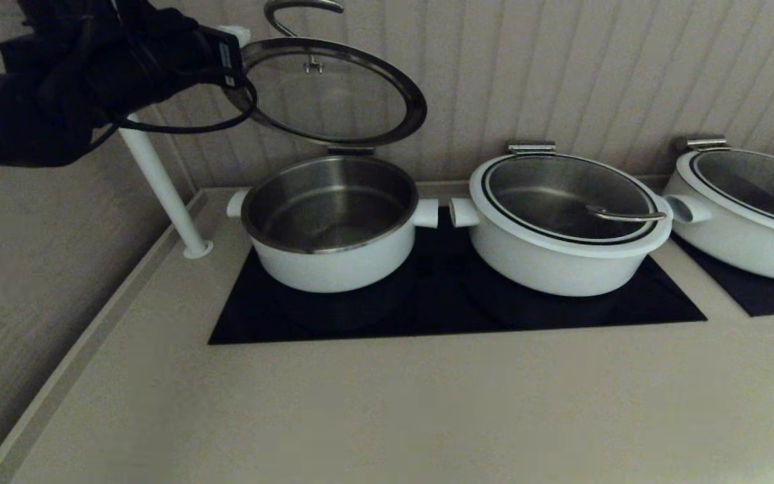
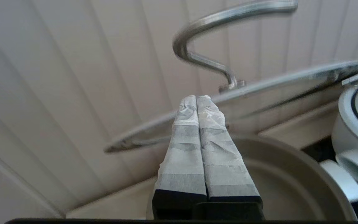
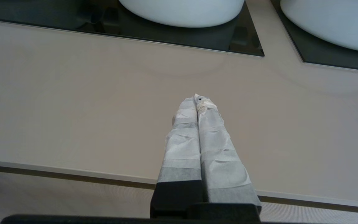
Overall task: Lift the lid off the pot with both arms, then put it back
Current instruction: Close the pot lid
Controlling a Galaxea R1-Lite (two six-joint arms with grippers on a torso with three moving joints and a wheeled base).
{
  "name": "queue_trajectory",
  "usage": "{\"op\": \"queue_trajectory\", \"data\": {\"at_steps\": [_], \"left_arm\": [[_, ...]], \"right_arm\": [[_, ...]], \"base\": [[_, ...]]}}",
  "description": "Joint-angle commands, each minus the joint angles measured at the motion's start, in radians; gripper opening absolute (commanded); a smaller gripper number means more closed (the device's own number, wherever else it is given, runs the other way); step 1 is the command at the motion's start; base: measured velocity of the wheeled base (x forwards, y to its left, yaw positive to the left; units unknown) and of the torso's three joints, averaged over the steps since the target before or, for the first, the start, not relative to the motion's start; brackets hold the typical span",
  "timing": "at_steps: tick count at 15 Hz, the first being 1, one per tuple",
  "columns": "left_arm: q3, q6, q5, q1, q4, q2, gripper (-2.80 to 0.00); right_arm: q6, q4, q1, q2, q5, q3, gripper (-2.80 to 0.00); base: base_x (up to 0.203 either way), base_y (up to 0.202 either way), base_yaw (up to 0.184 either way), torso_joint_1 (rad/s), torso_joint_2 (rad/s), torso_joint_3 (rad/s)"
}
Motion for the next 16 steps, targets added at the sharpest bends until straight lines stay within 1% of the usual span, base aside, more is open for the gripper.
{"op": "queue_trajectory", "data": {"at_steps": [1, 4, 16], "left_arm": [[-0.036, 0.001, -0.001, 0.000, -0.003, 0.015, -2.80], [-0.116, 0.001, 0.001, 0.000, -0.003, 0.055, -2.80], [-0.132, -0.001, 0.000, -0.001, -0.003, 0.109, -2.80]], "right_arm": [[-0.001, 0.000, 0.000, 0.002, 0.001, 0.000, -2.80], [-0.001, 0.000, 0.000, 0.000, 0.001, 0.000, -2.80], [-0.001, 0.000, 0.000, 0.002, 0.001, 0.000, -2.80]], "base": [[0.000, 0.000, 0.000, 0.000, 0.00, 0.000], [0.000, 0.000, 0.000, 0.000, 0.00, 0.000], [0.000, 0.000, 0.000, 0.000, 0.00, 0.000]]}}
